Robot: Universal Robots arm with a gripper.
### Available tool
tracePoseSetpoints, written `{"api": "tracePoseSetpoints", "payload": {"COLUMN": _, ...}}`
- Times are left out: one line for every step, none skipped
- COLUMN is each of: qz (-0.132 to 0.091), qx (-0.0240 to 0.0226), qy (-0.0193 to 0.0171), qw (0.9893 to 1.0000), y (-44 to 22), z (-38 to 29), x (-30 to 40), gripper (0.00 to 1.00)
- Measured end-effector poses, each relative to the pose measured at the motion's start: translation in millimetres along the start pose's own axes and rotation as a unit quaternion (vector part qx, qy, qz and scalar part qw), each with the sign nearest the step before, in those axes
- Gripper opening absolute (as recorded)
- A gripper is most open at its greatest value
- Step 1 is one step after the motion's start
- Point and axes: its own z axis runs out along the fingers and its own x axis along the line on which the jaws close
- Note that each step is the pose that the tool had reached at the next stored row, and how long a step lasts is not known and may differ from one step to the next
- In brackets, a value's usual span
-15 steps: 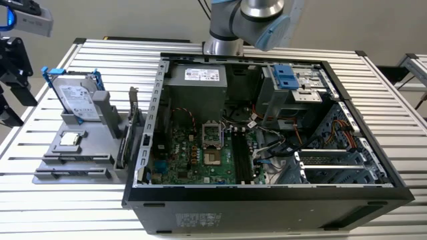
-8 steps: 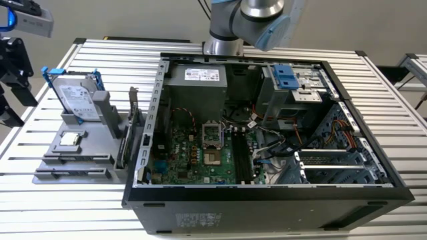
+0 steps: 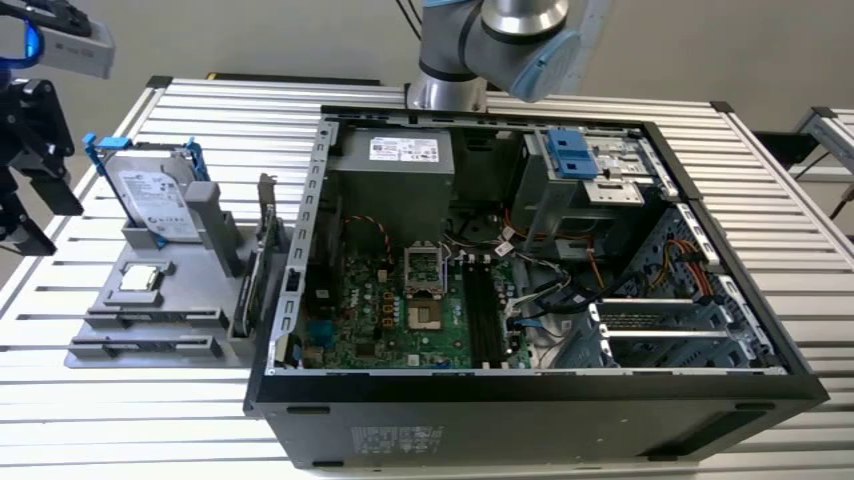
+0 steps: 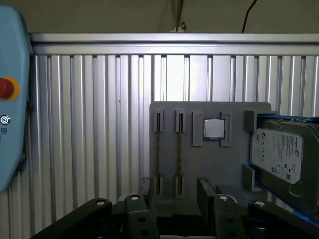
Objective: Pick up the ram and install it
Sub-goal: 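Pick up the ram and move it above insertion slot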
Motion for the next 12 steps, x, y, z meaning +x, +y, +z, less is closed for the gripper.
{"api": "tracePoseSetpoints", "payload": {"qz": 0.000, "qx": 0.0005, "qy": 0.0000, "qw": 1.0000, "y": -0.5, "z": 0.4, "x": 0.0, "gripper": 1.00}}
{"api": "tracePoseSetpoints", "payload": {"qz": 0.000, "qx": 0.0009, "qy": 0.0000, "qw": 1.0000, "y": -1.0, "z": 0.9, "x": 0.0, "gripper": 1.00}}
{"api": "tracePoseSetpoints", "payload": {"qz": 0.000, "qx": 0.0013, "qy": 0.0000, "qw": 1.0000, "y": -1.5, "z": 1.5, "x": 0.0, "gripper": 1.00}}
{"api": "tracePoseSetpoints", "payload": {"qz": 0.000, "qx": 0.0016, "qy": -0.0001, "qw": 1.0000, "y": -2.0, "z": 2.3, "x": -0.1, "gripper": 1.00}}
{"api": "tracePoseSetpoints", "payload": {"qz": 0.000, "qx": 0.0017, "qy": 0.0000, "qw": 1.0000, "y": -2.4, "z": 2.9, "x": 0.0, "gripper": 1.00}}
{"api": "tracePoseSetpoints", "payload": {"qz": 0.000, "qx": 0.0017, "qy": 0.0000, "qw": 1.0000, "y": -2.8, "z": 3.7, "x": 0.0, "gripper": 1.00}}
{"api": "tracePoseSetpoints", "payload": {"qz": 0.000, "qx": 0.0017, "qy": 0.0000, "qw": 1.0000, "y": -3.2, "z": 4.4, "x": 0.0, "gripper": 1.00}}
{"api": "tracePoseSetpoints", "payload": {"qz": 0.000, "qx": 0.0016, "qy": 0.0000, "qw": 1.0000, "y": -3.6, "z": 5.2, "x": 0.0, "gripper": 1.00}}
{"api": "tracePoseSetpoints", "payload": {"qz": 0.000, "qx": 0.0016, "qy": 0.0001, "qw": 1.0000, "y": -3.9, "z": 6.0, "x": 0.0, "gripper": 1.00}}
{"api": "tracePoseSetpoints", "payload": {"qz": 0.000, "qx": 0.0015, "qy": 0.0001, "qw": 1.0000, "y": -4.3, "z": 6.8, "x": 0.0, "gripper": 1.00}}
{"api": "tracePoseSetpoints", "payload": {"qz": 0.000, "qx": 0.0016, "qy": 0.0000, "qw": 1.0000, "y": -4.6, "z": 7.7, "x": 0.1, "gripper": 1.00}}
{"api": "tracePoseSetpoints", "payload": {"qz": 0.000, "qx": 0.0016, "qy": 0.0000, "qw": 1.0000, "y": -4.9, "z": 8.5, "x": 0.1, "gripper": 1.00}}
